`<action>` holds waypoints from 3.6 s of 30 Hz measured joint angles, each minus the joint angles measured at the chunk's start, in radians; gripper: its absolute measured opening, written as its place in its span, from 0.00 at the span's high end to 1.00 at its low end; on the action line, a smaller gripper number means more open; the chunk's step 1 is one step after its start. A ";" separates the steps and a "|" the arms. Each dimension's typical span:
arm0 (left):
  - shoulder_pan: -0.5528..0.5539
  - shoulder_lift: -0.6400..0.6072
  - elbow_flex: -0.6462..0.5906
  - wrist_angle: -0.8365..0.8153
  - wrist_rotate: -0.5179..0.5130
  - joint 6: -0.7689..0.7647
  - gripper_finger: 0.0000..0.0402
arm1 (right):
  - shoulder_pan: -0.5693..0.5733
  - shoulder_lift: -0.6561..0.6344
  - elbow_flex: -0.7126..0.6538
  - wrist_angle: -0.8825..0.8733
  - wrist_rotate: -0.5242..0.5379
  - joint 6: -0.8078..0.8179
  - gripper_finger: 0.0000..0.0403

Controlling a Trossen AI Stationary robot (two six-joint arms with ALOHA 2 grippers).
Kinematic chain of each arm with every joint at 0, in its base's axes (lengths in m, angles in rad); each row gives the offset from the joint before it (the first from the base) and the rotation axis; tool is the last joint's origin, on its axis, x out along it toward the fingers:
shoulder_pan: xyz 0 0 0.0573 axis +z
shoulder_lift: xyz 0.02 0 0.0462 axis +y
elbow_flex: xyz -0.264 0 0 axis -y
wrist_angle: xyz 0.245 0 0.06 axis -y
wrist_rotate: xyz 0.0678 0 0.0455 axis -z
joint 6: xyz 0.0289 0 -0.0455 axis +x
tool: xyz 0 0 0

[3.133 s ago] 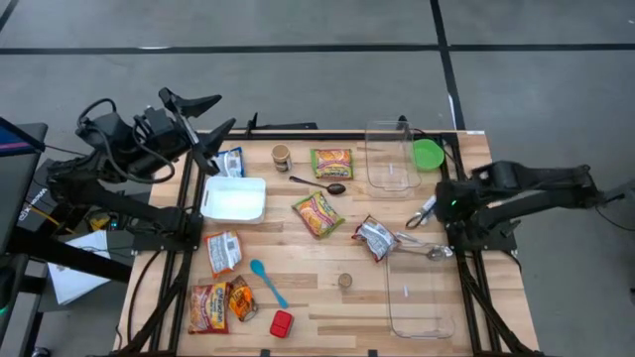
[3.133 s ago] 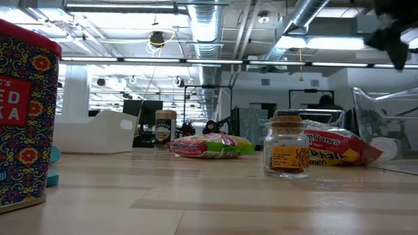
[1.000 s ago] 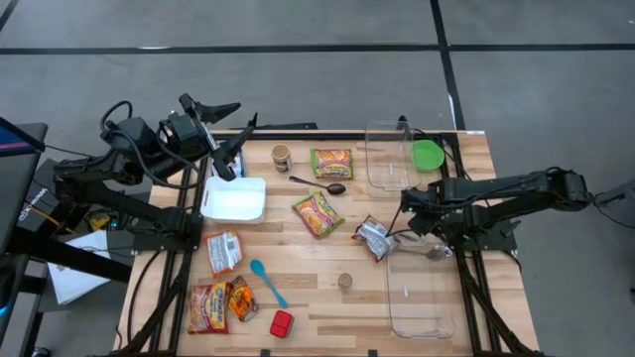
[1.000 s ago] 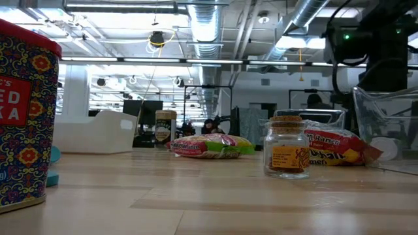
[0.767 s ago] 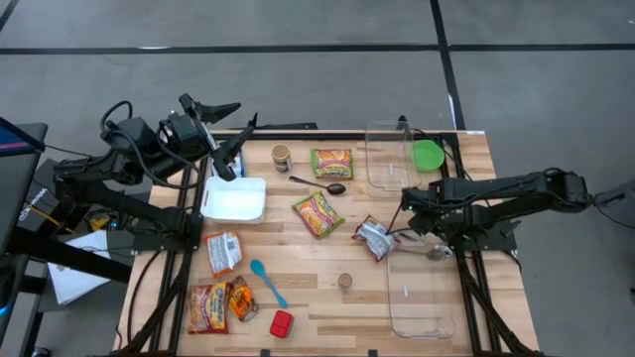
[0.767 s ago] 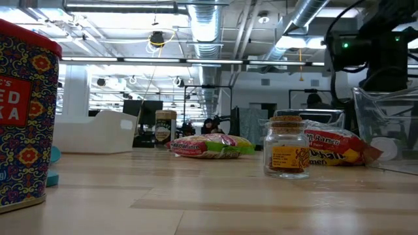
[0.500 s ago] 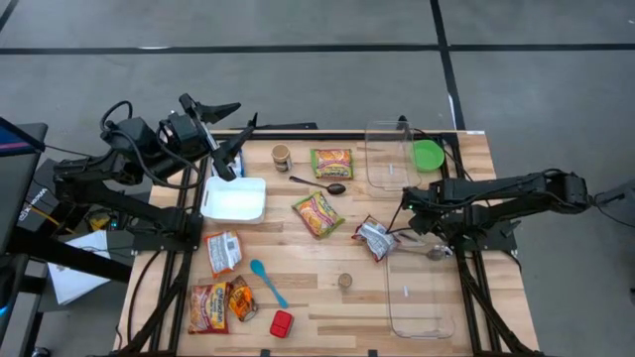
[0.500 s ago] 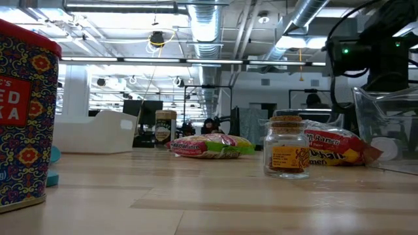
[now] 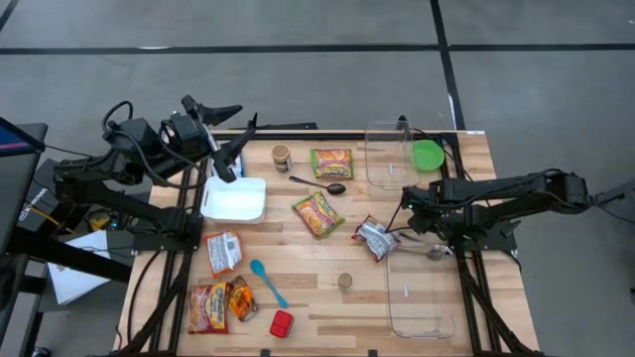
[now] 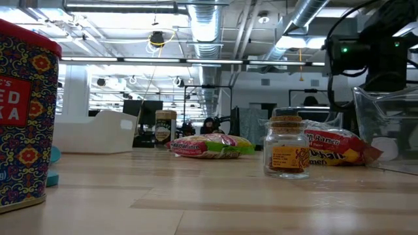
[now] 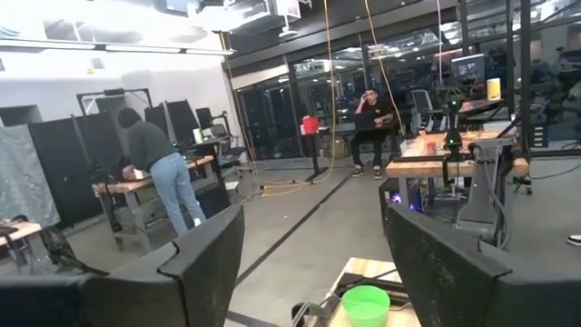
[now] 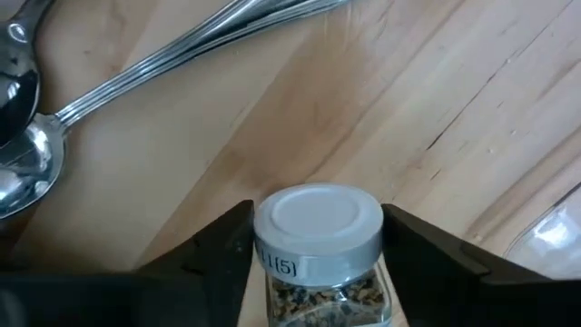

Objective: Pick & Place Food Item
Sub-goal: Put the white seasoning bottle into the top transparent bin

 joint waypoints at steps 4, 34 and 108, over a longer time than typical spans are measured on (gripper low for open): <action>0.000 0.000 0.000 0.000 0.009 -0.001 0.35 | 0.017 0.000 0.001 -0.020 -0.001 0.001 0.54; 0.000 0.000 0.000 -0.003 0.012 -0.001 0.35 | 0.138 -0.287 0.395 -0.268 -0.011 0.670 0.54; 0.000 0.077 0.000 0.076 0.010 -0.114 0.35 | -1.054 0.200 -0.001 1.512 -1.155 0.842 0.54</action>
